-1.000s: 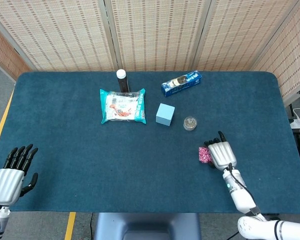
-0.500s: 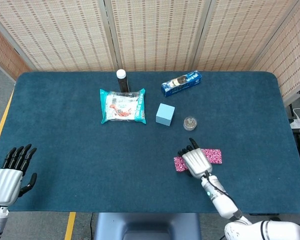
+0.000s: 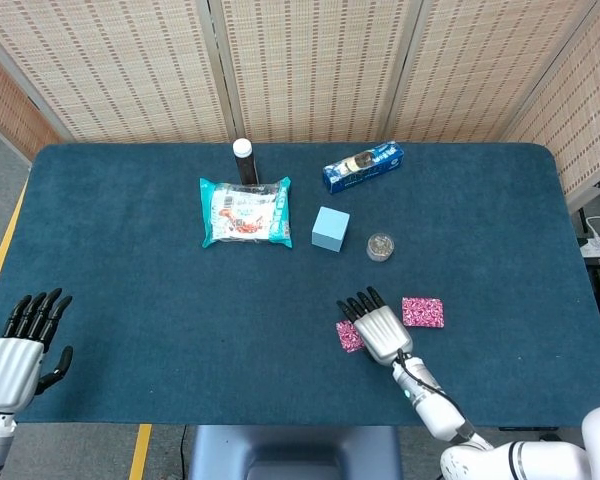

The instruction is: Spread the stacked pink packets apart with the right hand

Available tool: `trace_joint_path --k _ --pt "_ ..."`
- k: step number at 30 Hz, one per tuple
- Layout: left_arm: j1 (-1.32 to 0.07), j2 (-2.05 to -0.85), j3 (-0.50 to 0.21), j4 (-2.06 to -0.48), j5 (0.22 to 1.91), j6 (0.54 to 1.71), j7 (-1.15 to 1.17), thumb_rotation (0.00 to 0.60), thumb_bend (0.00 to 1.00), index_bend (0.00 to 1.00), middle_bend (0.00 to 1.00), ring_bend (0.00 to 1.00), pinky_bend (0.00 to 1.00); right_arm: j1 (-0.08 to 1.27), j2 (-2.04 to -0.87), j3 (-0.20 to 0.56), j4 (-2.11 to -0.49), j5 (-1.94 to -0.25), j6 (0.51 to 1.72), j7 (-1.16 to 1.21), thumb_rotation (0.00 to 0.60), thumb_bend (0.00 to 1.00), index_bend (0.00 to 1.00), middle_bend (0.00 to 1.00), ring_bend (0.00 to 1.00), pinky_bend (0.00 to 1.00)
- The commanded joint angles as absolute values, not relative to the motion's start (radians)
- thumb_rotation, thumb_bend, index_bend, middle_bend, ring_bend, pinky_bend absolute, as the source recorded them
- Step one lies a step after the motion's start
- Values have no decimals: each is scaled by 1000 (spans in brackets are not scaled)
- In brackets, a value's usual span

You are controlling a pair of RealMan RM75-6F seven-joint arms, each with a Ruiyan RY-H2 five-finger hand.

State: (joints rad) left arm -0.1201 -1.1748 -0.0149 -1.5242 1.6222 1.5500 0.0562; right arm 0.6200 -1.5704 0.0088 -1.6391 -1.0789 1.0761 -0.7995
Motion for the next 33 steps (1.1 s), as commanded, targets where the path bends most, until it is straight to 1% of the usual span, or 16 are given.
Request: trace_joint_path --k 1,5,9,14,21,25,30,33 --pt "-119 -1175 -16 -1523 1621 1551 54 600 472 0 0 0 64 610 -1546 2 -1663 -1094 1093 -791 600 206 0 73 43 0" --pt "-120 -1175 -17 -1518 1618 1550 50 600 473 0 0 0 63 582 -1491 4 -1694 -1099 1136 -766 600 206 0 73 29 0" --pt "-122 -1177 -17 -1523 1619 1545 60 600 473 0 0 0 64 560 -1438 16 -1688 -1068 1149 -728 600 206 0 74 19 0" --pt "-123 -1180 -14 -1524 1620 1540 71 600 473 0 0 0 64 546 -1393 17 -1638 -999 1113 -703 600 206 0 74 5 0" --pt "-128 -1187 -14 -1528 1617 1527 93 600 472 0 0 0 64 539 -1388 16 -1572 -968 1062 -649 600 206 6 72 5 0" --pt "-128 -1187 -15 -1529 1613 1525 96 600 473 0 0 0 64 539 -1398 16 -1553 -971 1054 -639 600 205 58 78 5 0" --pt "-127 -1189 -14 -1526 1613 1527 93 600 472 0 0 0 63 544 -1414 23 -1542 -970 1049 -638 600 206 142 132 23 0" --pt "-128 -1186 -16 -1527 1614 1529 91 600 473 0 0 0 64 547 -1422 25 -1535 -961 1043 -645 600 206 172 152 35 0"
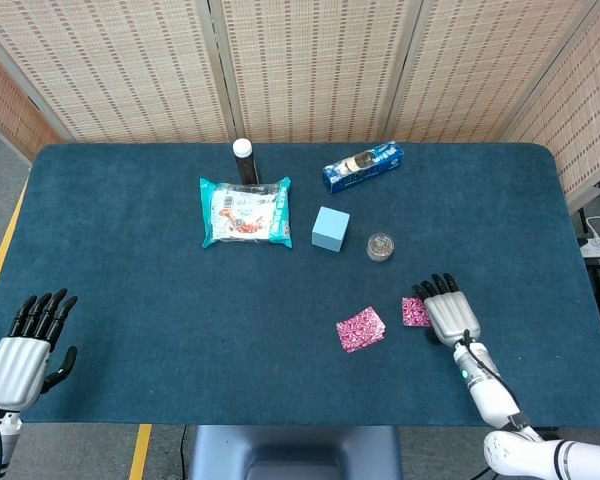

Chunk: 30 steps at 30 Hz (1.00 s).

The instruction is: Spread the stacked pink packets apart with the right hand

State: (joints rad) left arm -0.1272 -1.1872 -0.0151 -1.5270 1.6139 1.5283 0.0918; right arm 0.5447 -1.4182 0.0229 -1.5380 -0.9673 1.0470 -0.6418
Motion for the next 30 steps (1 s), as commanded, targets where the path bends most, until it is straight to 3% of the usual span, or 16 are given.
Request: trace_joint_path --k 1,30 --pt "-127 -1185 -15 -1528 1615 1530 90 600 473 0 0 0 64 548 -1424 26 -1534 -957 1042 -646 600 206 182 159 41 0" --pt "-128 -1185 -11 -1524 1619 1527 85 600 473 0 0 0 64 565 -1459 40 -1527 -922 1045 -668 600 205 341 273 159 0"
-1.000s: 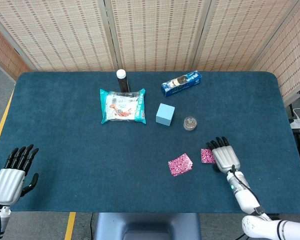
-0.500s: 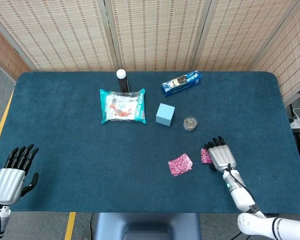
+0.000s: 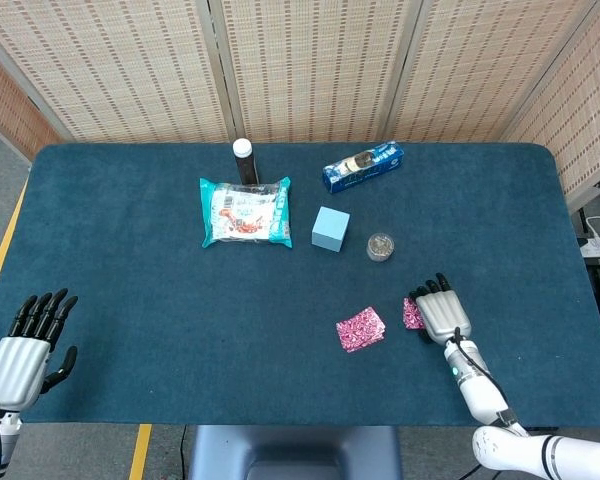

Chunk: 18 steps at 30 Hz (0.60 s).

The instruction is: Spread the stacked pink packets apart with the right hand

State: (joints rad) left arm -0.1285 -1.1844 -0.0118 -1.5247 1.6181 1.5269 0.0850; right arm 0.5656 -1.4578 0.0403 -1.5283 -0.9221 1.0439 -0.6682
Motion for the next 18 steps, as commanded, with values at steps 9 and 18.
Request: trace_joint_path --k 9,18 --pt "-129 -1184 -11 -1526 1619 1526 86 600 472 0 0 0 64 563 -1465 41 -1525 -932 1058 -666 600 206 391 372 272 26" --pt "-128 -1186 -11 -1523 1617 1526 84 600 473 0 0 0 63 565 -1472 43 -1521 -923 1064 -682 600 206 466 424 300 32"
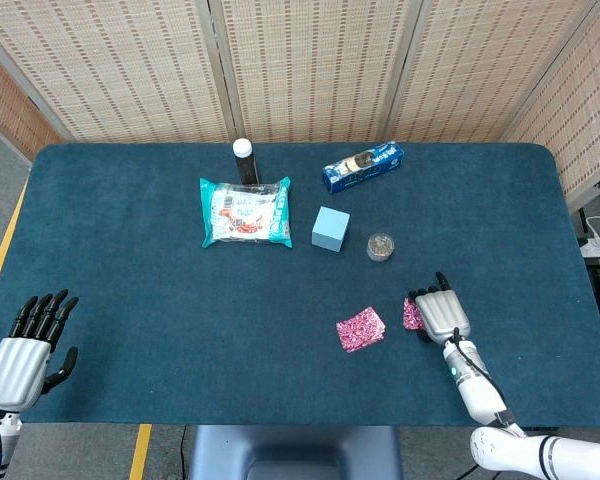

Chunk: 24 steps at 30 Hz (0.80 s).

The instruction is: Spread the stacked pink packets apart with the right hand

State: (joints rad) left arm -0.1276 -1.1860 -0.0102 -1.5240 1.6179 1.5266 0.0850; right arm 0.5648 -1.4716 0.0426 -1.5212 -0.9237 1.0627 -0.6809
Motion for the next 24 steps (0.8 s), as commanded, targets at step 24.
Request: trace_joint_path --k 24 --pt "-126 -1188 -12 -1530 1614 1529 99 600 473 0 0 0 63 517 -1377 -5 -1718 -1085 1196 -707 600 208 552 454 322 36"
